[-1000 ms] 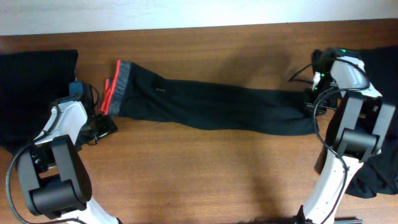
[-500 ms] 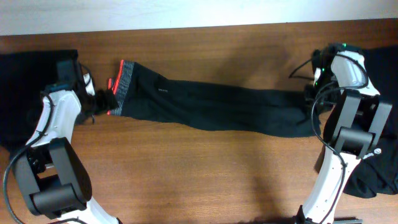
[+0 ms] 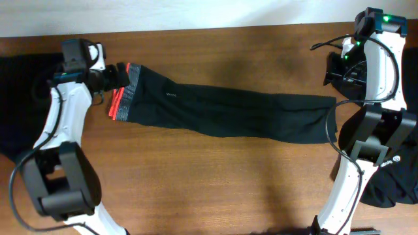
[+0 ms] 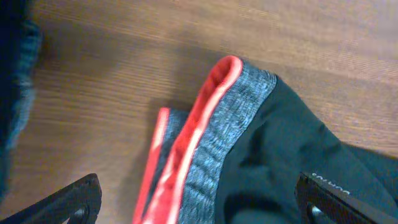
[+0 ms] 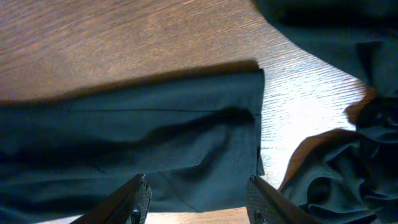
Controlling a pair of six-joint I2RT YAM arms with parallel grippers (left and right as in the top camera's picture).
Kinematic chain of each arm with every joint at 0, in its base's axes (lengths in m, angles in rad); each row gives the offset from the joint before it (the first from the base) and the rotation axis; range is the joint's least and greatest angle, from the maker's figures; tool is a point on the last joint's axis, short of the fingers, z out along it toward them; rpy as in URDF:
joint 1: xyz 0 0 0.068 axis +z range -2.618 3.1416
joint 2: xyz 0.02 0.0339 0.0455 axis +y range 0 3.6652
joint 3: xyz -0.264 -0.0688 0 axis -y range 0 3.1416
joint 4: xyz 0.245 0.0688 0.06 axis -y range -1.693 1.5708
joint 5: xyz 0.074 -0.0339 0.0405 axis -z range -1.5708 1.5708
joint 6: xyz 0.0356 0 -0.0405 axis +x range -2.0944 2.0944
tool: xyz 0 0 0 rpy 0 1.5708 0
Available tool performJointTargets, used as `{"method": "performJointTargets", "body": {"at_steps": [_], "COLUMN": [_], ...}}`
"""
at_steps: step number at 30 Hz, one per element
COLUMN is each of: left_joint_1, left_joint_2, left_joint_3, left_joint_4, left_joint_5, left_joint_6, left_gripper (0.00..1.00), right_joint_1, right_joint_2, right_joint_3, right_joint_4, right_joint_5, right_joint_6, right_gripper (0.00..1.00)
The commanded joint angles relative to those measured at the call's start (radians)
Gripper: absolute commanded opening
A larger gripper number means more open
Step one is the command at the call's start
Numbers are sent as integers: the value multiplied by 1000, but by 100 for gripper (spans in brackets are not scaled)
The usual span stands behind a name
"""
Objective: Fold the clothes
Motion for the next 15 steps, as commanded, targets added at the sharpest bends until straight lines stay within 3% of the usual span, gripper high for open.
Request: {"method": "performJointTargets", "body": {"at_steps": [1,10,15], "left_joint_1": [-7,-6,-6], "left_joint_2": [86,118,150], "left_joint_3": [9,9,8], "left_joint_4": [-9,-42,-41], "left_joint_5": [15,7,37], "left_joint_6": [18,19,19], "left_gripper": [99,99,95], "right_joint_1": [2,2,2], "right_joint_2": [-8,-8,-8], "right_joint_3": [22,21,21], "right_joint_4": [-9,-22,-26], "right_joint_5": [-27,-27,-27], "right_joint_6": [-16,-16,-16], "right_gripper": [55,54,49]}}
